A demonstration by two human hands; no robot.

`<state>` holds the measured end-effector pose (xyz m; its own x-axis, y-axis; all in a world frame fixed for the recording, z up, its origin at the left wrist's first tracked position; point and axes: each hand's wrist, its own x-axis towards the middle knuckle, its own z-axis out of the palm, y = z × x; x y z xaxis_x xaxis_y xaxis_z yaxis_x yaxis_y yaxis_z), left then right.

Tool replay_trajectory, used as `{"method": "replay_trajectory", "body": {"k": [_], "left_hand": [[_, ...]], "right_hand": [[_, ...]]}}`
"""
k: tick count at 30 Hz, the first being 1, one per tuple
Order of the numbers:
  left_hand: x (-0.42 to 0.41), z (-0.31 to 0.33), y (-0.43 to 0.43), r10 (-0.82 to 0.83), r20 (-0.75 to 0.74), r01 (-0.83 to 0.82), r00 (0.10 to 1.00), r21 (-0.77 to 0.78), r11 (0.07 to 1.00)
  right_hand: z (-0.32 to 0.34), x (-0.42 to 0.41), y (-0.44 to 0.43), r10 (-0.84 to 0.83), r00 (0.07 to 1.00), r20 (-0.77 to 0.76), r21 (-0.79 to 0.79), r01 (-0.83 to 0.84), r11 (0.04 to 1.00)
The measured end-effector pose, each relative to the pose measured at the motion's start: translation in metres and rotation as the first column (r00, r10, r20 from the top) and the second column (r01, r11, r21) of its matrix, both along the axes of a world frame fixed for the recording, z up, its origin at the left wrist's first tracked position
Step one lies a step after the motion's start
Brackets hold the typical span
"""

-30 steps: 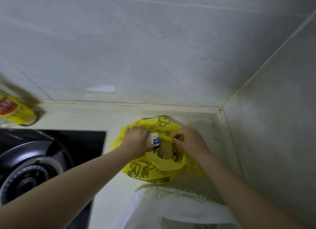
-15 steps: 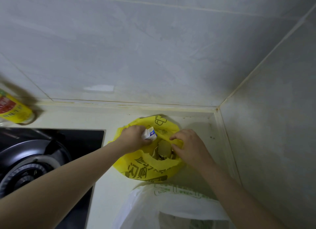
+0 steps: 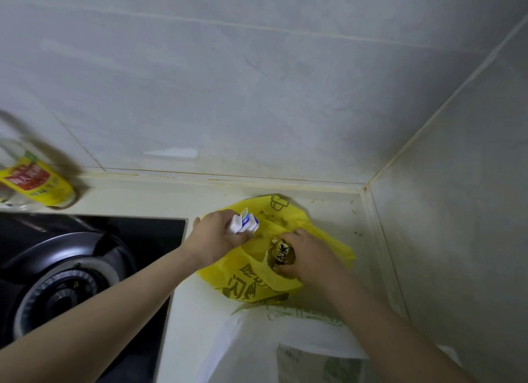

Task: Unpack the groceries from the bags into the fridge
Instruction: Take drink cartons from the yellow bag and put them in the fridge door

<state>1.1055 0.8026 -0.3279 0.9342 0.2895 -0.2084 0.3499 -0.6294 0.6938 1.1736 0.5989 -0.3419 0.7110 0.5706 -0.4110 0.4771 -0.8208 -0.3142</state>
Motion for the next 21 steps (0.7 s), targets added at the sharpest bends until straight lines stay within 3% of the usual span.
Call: {"method": "replay_trajectory", "body": {"k": [4,17,19,21], "left_hand": [[-0.004,0.005,0.004,0.008,0.024,-0.007,1.000,-0.008,1.000],[-0.012,0.019,0.007,0.009,0.006,-0.009,1.000,-0.016,1.000],[-0.012,0.023,0.006,0.030,-0.011,-0.030,0.999,-0.031,0.999],[-0.012,0.029,0.005,0.056,-0.009,-0.056,0.998,-0.053,0.997]], "right_hand": [[0.003,0.002,0.006,-0.013,0.999,-0.047,-0.021,0.012,1.000],[0.016,-0.002,-0.004,-0.217,0.976,-0.036,0.218,0.219,0.951],[0.024,-0.001,-0.008,-0.303,0.951,-0.064,0.320,0.308,0.896],[0.033,-0.003,-0.012,-0.441,0.878,-0.186,0.455,0.475,0.753]]}}
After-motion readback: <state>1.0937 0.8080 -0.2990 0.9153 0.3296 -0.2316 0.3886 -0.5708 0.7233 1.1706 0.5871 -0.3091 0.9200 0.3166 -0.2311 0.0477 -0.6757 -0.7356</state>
